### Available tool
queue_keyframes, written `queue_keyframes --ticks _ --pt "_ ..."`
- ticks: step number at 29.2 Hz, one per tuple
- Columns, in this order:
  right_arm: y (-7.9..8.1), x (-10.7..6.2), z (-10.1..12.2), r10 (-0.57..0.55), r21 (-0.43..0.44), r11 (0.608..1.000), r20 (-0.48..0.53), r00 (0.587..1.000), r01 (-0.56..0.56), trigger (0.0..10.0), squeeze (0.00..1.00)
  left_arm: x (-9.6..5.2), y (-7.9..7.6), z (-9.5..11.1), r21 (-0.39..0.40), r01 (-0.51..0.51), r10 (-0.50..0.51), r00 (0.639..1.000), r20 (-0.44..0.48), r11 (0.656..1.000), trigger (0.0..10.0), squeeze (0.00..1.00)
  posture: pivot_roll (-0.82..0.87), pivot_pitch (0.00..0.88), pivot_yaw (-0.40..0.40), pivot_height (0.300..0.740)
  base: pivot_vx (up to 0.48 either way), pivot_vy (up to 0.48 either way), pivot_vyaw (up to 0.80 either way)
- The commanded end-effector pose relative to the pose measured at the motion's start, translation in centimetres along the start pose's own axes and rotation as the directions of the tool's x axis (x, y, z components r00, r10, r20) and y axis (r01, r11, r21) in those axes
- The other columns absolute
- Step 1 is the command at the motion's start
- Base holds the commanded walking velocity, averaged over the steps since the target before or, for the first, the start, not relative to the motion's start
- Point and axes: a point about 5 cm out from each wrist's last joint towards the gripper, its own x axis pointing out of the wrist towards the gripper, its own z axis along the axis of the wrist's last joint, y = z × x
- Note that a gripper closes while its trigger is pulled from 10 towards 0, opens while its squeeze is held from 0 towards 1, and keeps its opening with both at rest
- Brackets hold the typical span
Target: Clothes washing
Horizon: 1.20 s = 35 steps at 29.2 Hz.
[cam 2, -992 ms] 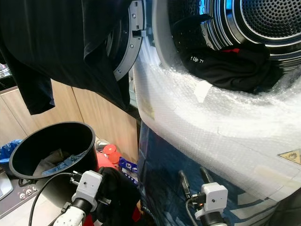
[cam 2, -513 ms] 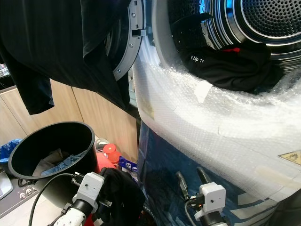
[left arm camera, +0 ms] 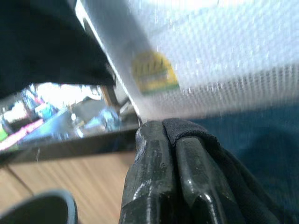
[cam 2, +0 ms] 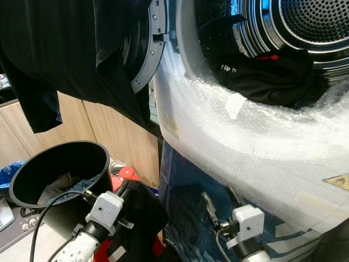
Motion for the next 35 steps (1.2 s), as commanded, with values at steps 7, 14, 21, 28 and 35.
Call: queue_keyframes --ticks 7,14,21,28,35 --pt "0.8 0.8 1.9 0.253 -0.044 0.966 -0.040 0.967 -0.254 10.0 0.00 1.8 1.3 3.5 0.029 0.013 -0.017 0.989 0.146 1.000 10.0 0.00 -0.05 0.000 0.035 0.740 0.000 0.000 0.00" --pt "-0.3 1.5 1.0 0.189 -0.070 0.977 -0.141 0.972 -0.201 10.0 0.00 2.6 0.8 4.3 0.005 0.065 -0.065 0.984 0.168 0.998 10.0 0.00 -0.04 0.000 0.031 0.740 0.000 0.000 0.00" --pt "0.2 1.9 0.1 0.182 -0.082 0.976 -0.185 0.966 -0.200 10.0 0.00 3.8 0.4 5.2 0.006 0.107 -0.106 0.973 0.205 0.994 10.0 0.00 -0.04 0.000 0.033 0.740 0.000 0.000 0.00" --pt "-0.2 2.0 -1.2 0.112 -0.096 0.985 -0.290 0.950 -0.145 10.0 0.00 5.6 0.5 5.8 0.008 0.133 -0.131 0.961 0.244 0.991 10.0 0.00 -0.05 0.000 0.043 0.740 0.000 0.000 0.00" --pt "-1.2 2.5 -1.8 -0.019 -0.105 0.994 -0.341 0.940 -0.018 10.0 0.00 7.2 -0.6 6.0 0.002 0.162 -0.157 0.954 0.257 0.987 10.0 0.00 -0.08 0.000 0.053 0.740 0.000 0.000 0.00"
